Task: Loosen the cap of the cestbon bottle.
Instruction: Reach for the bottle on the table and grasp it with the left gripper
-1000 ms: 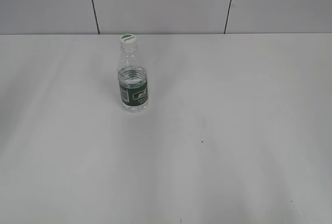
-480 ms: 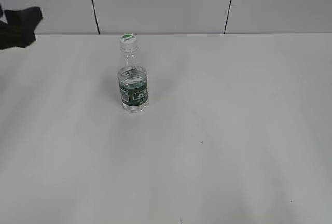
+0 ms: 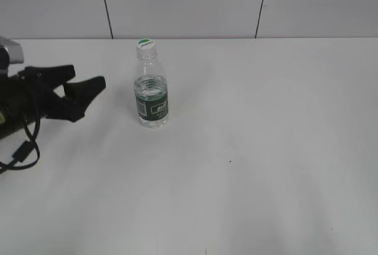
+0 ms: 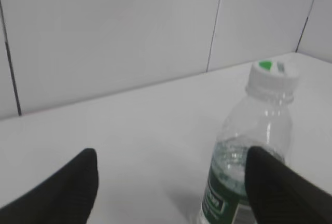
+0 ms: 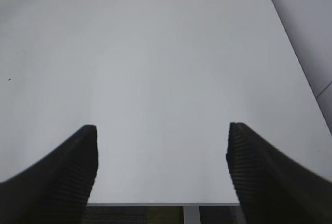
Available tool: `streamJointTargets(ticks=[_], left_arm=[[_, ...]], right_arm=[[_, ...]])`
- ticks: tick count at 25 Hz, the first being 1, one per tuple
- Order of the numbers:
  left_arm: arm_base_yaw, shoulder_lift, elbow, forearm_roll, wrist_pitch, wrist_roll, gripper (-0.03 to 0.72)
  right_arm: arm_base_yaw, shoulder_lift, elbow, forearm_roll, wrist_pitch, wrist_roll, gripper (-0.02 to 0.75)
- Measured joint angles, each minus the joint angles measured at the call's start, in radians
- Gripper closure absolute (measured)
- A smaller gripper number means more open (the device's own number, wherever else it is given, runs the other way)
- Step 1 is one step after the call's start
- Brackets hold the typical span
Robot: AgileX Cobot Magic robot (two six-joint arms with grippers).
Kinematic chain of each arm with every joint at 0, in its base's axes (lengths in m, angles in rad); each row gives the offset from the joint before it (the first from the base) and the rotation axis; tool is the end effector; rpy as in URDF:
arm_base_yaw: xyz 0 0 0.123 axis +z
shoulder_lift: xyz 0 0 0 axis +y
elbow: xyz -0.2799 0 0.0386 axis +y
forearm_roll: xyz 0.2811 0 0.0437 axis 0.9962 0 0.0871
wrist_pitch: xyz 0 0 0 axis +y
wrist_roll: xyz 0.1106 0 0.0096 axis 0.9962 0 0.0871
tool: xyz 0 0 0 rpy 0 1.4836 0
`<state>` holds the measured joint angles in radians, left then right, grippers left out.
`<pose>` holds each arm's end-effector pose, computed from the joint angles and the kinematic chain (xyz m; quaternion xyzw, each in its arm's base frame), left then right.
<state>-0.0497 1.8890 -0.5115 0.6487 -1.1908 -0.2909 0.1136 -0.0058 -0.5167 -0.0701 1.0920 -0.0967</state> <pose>0.3080 -0.0777 0.0924 0.1996 0.7321 -0.2459 0.6031 0.0404 -0.0023 0.2868 -0.0875 0.8505 -0.0306 0.5177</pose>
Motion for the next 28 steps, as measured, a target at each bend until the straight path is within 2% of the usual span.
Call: streamJointTargets(ticks=[4, 11, 15, 18, 23, 28], left_arm=[[0.0, 0.116, -0.001, 0.004, -0.002, 0.0, 0.161], [0.0, 0.136, -0.001, 0.027, -0.011, 0.004, 0.162], [0.0, 0.136, -0.001, 0.125, -0.011, 0.122, 0.162], [-0.001, 0.136, -0.006, 0.148, -0.011, 0.146, 0.162], [-0.047, 0.156, -0.057, 0.139, -0.015, 0.15, 0.161], [-0.131, 0.205, -0.085, 0.013, -0.016, 0.151, 0.114]], right_arm=[[0.0, 0.0, 0.0, 0.0, 0.0, 0.0, 0.148], [0.0, 0.0, 0.0, 0.0, 0.0, 0.0, 0.148], [0.0, 0.0, 0.0, 0.0, 0.0, 0.0, 0.148], [0.0, 0.0, 0.0, 0.0, 0.0, 0.0, 0.148], [0.0, 0.0, 0.0, 0.0, 0.0, 0.0, 0.148], [0.0, 0.0, 0.0, 0.0, 0.0, 0.0, 0.148]])
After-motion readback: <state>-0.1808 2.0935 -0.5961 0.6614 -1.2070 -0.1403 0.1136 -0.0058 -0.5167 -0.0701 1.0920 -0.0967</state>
